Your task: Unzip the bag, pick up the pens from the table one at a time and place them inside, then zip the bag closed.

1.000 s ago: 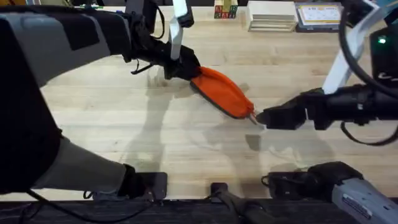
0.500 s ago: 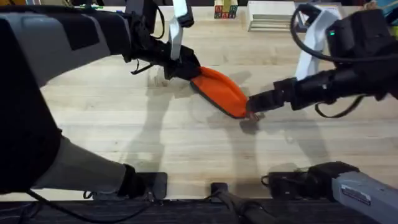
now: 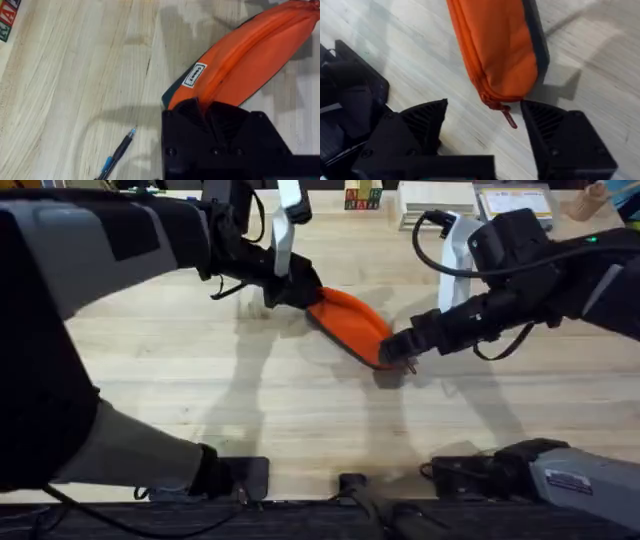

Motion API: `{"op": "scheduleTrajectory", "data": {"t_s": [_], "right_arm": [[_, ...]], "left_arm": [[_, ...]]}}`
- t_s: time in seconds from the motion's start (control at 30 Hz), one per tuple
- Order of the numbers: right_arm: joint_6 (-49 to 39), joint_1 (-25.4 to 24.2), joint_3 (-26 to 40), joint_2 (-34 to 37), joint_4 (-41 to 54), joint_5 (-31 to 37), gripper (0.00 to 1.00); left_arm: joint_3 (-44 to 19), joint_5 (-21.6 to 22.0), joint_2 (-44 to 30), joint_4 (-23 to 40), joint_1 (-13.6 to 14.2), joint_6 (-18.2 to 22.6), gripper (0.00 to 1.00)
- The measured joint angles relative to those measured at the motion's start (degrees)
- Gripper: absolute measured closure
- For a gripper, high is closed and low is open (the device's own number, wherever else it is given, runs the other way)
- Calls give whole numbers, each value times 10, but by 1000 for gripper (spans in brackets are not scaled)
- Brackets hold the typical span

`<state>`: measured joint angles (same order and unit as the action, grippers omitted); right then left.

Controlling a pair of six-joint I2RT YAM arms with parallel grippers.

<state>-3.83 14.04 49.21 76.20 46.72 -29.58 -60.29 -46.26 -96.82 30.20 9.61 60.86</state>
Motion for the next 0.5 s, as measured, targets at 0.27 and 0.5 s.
{"op": "scheduleTrajectory", "data": {"t_s": [0.27,0.5], "right_arm": [[0,0,0,0,2,0,449],[0,0,0,0,8,14,652]], "left_arm": [[0,0,0,0,0,0,958],[0,0,0,0,0,0,958]]}}
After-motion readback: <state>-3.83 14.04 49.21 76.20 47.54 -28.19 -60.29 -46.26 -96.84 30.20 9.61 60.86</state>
